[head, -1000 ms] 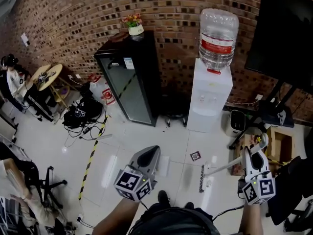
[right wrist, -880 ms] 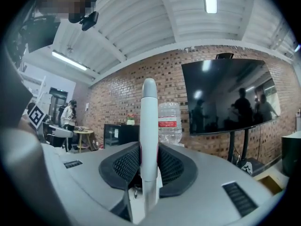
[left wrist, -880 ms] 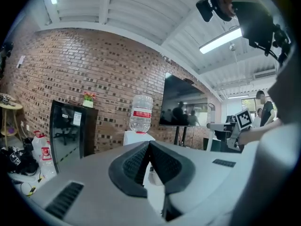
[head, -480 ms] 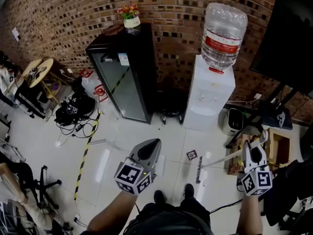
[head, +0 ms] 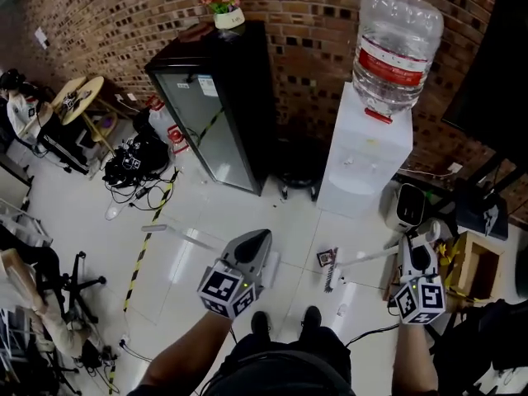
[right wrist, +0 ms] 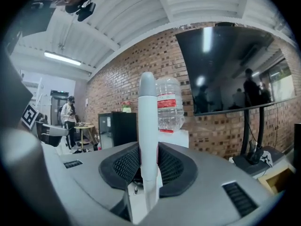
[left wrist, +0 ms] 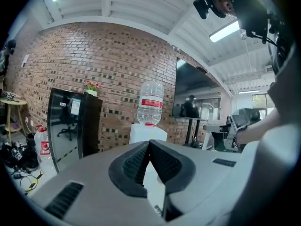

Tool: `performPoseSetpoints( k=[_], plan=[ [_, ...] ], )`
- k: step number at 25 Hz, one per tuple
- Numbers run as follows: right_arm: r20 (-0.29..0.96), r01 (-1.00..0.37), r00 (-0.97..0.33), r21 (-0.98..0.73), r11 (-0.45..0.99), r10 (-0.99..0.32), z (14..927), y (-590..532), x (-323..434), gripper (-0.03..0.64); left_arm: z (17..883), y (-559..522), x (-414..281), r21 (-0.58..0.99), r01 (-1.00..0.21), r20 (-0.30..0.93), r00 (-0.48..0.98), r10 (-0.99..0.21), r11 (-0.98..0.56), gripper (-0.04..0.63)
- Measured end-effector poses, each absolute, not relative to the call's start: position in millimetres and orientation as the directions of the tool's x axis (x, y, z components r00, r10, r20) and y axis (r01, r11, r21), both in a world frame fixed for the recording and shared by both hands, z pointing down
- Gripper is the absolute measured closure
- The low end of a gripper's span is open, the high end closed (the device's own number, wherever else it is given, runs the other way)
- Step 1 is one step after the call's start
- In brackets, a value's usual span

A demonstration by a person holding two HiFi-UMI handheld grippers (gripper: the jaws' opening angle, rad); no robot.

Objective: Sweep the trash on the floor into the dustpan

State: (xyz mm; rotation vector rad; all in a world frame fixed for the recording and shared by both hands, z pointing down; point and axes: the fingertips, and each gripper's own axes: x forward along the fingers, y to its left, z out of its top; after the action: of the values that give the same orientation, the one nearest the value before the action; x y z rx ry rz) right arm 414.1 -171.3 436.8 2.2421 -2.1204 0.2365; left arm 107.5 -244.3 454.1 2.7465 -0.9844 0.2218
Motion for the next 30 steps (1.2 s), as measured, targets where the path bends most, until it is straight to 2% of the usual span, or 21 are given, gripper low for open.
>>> performPoseSetpoints(
  k=[7,13,19,25,30],
  plan=[
    [0.195,-0.998,-0.025,-0.053,0.015,-0.981,501,-222,463,0.497,501,-275,184,0.136,-0.655,0.253,0.748,-0.613,-0.743,0.584],
    [0.228,-0.999,-0.043,-0.029,0.038,-0.973,539,-247,491,0.497,526,-301,227,0.123,-0.715,0.249,0.694,-0.676,-0.689,0.584],
    [0.262,-0.999,-0.046,-0.012,0.045,-0.964,584,-265,516,0.497,550,-304,273,0.182,-0.703,0.285,0.707,-0.648,-0.688,0.581],
    [0.273,-0.997,-0.071,0.004,0.075,-0.959,624,-272,515,0.497,576,-301,275,0.144,-0.723,0.342,0.677,-0.652,-0.675,0.58],
    [0.289,-0.984,-0.166,0.013,0.178,-0.943,631,-272,474,0.495,590,-288,258,0.146,-0.746,0.38,0.649,-0.66,-0.65,0.578]
  ],
)
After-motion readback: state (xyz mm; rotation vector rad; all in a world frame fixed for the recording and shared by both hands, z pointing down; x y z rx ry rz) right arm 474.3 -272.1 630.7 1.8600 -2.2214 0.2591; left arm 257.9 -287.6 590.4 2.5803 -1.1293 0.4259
